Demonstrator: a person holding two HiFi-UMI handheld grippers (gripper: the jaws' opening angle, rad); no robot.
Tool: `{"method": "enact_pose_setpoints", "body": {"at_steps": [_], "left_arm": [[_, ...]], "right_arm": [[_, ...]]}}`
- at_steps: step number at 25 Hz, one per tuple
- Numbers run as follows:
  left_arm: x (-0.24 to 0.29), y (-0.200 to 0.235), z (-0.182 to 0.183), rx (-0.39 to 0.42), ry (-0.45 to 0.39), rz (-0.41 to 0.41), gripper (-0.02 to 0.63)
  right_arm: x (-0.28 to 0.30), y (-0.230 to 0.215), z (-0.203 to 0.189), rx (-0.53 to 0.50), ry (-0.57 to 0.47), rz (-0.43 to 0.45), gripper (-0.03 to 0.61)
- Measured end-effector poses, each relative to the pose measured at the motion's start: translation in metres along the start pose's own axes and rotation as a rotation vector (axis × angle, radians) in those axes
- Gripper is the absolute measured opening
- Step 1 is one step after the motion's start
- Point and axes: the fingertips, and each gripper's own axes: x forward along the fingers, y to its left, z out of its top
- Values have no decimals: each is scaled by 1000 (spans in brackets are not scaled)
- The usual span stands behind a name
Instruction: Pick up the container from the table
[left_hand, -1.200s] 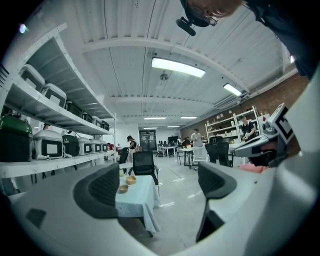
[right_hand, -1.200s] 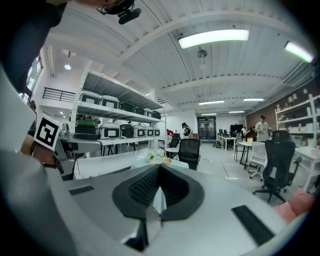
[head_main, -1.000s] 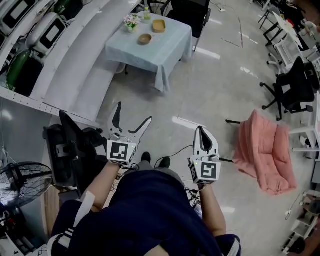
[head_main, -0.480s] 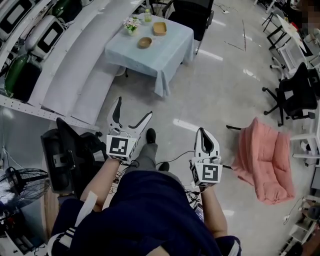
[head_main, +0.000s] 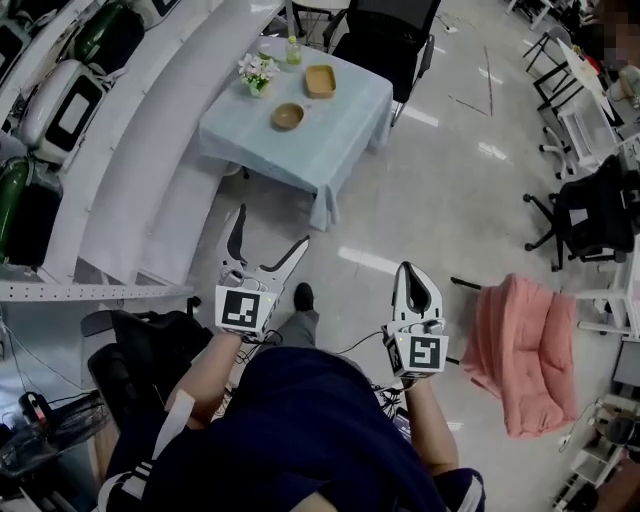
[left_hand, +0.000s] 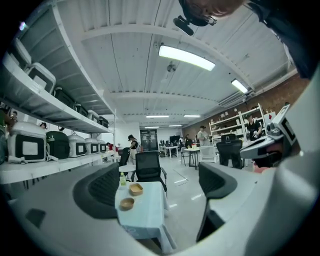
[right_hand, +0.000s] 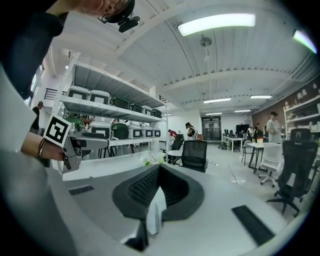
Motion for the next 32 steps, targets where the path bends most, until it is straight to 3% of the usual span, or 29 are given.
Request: {"method": "enact_pose_setpoints", "body": {"at_steps": [8, 14, 25, 32], "left_arm": [[84, 56, 3, -9, 1, -32, 489], [145, 75, -10, -25, 21, -40, 489], [295, 111, -28, -42, 70, 32, 489], [380, 136, -70, -75, 146, 75, 489]], "right_arm": [[95, -21, 32, -16, -4, -27, -2], [145, -44, 32, -22, 5, -26, -2], [265, -120, 34, 8, 27, 42, -2], [326, -158, 32, 5, 52, 94, -2]]}}
